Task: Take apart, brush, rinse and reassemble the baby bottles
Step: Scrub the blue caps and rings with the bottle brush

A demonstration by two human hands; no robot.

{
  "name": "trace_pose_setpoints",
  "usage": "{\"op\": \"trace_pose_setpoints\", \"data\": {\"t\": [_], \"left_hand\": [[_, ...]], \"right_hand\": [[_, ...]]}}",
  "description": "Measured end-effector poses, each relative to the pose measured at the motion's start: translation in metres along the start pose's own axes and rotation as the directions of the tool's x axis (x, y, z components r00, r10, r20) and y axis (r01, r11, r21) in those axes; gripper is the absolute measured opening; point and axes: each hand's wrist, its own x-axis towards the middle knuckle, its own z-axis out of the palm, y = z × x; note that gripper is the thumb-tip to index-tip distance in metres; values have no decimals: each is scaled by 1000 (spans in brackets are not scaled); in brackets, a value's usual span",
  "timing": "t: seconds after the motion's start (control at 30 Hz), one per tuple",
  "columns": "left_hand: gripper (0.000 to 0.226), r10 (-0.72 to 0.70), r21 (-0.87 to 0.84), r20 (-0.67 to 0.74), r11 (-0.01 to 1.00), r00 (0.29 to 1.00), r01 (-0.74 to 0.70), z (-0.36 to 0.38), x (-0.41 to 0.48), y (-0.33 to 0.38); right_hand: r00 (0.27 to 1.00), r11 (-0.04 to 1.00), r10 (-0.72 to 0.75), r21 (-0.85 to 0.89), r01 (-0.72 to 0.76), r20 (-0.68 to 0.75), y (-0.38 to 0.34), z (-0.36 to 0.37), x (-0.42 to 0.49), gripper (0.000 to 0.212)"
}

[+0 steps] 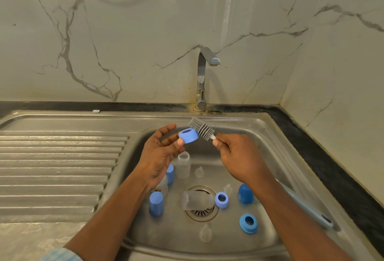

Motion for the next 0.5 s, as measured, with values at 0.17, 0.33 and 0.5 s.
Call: {"op": "trace_pose_setpoints", "data": {"t": [0.17,0.33,0.5], "left_hand": [[56,-67,-44,45,997,997,69,4,-3,-1],[68,-15,84,-90,996,996,22,13,-6,-3],[65,-61,-142,-79,989,995,49,7,-3,2]], "right_hand": [[1000,1000,-11,13,12,-14,-5,5,-1,25],[999,999,-41,-25,42,29,-8,10,-3,24],[999,999,-47,0,47,20,-11,10,-2,24]]}}
